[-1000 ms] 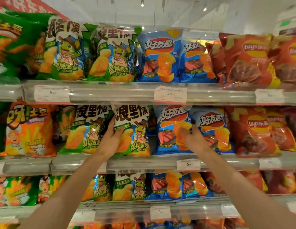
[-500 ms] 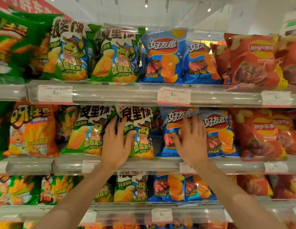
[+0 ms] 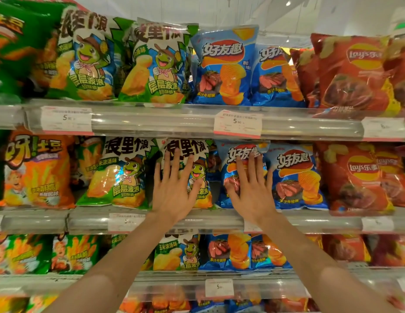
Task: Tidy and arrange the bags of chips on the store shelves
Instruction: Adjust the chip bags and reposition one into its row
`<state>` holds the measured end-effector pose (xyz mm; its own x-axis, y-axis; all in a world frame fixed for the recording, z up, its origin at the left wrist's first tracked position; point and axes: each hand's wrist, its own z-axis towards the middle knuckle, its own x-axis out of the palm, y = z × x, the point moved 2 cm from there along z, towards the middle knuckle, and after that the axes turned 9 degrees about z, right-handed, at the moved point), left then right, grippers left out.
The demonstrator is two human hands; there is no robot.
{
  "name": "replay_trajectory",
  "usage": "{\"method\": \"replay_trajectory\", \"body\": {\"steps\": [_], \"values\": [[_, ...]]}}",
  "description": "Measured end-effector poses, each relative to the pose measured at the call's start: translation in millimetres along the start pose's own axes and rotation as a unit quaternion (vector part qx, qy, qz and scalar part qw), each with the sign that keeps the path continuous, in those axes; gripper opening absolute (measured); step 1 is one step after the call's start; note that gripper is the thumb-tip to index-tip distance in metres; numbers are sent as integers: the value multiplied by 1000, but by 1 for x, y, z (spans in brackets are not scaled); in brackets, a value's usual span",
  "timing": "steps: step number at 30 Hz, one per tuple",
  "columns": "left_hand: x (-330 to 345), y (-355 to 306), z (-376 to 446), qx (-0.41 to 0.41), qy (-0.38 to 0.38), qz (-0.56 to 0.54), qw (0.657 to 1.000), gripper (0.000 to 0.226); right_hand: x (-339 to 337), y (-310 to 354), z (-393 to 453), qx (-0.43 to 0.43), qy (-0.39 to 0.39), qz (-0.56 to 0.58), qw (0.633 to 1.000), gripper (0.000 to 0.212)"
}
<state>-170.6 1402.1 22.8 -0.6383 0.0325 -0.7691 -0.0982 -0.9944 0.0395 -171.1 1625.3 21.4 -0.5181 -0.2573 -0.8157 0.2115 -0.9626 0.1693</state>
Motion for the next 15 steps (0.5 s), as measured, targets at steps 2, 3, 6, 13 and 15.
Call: {"method": "replay_trajectory", "body": {"steps": [2, 3, 6, 13, 15], "values": [[0, 0, -1, 1, -1, 4, 1000, 69, 1, 0, -1, 4, 3, 1, 1000, 77], [0, 0, -1, 1, -1, 1, 1000, 69, 1, 0, -1, 5, 3, 3, 1000, 77], [0, 0, -1, 0, 2, -8, 1000, 69, -1, 0, -1, 5, 5, 8, 1000, 76], [-10, 14, -9, 1, -11, -142, 990, 67, -15, 2, -7, 3, -41, 91, 995, 85], [-16, 21, -20, -13, -22, -182, 983, 65, -20, 7, -16, 8, -39, 127, 991, 87]]}}
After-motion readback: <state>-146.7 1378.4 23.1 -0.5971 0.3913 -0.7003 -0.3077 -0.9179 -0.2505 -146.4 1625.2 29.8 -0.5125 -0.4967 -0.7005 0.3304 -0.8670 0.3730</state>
